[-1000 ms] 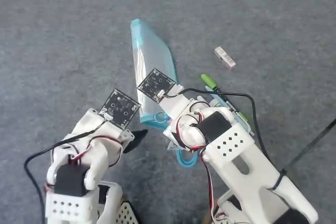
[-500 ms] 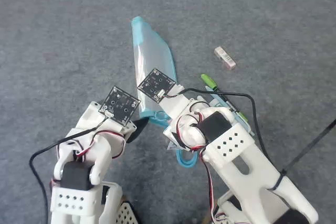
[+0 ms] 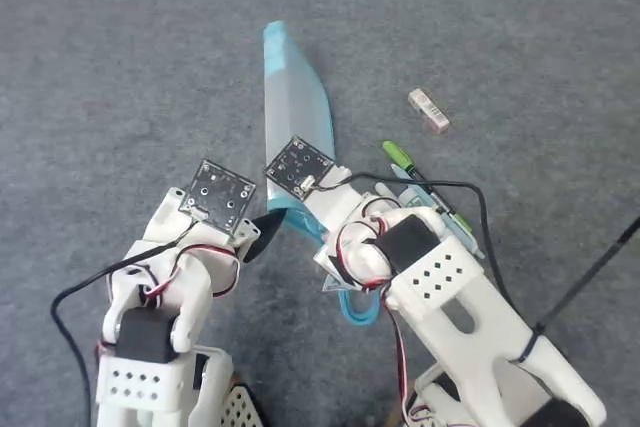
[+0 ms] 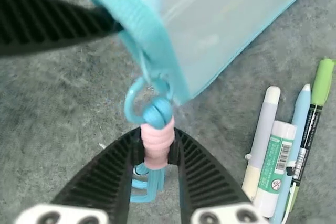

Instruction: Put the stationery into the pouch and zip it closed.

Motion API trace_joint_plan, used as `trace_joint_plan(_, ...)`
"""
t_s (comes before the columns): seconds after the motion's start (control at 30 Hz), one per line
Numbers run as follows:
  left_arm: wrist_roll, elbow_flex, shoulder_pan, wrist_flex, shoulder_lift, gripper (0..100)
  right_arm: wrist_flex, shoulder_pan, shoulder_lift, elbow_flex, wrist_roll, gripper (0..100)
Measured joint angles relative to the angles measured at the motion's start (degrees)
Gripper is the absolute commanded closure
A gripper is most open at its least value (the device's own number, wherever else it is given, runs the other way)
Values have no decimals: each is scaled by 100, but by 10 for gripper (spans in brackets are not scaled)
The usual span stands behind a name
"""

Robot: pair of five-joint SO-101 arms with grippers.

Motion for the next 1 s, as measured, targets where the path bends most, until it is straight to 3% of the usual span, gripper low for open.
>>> trace_joint_plan(0.8, 255, -18, 396, 132, 0, 673, 0, 0, 0, 88, 18, 991)
trace_joint_plan(1.0, 686, -62, 334, 976, -413, 673, 0, 0, 0, 88, 18, 991)
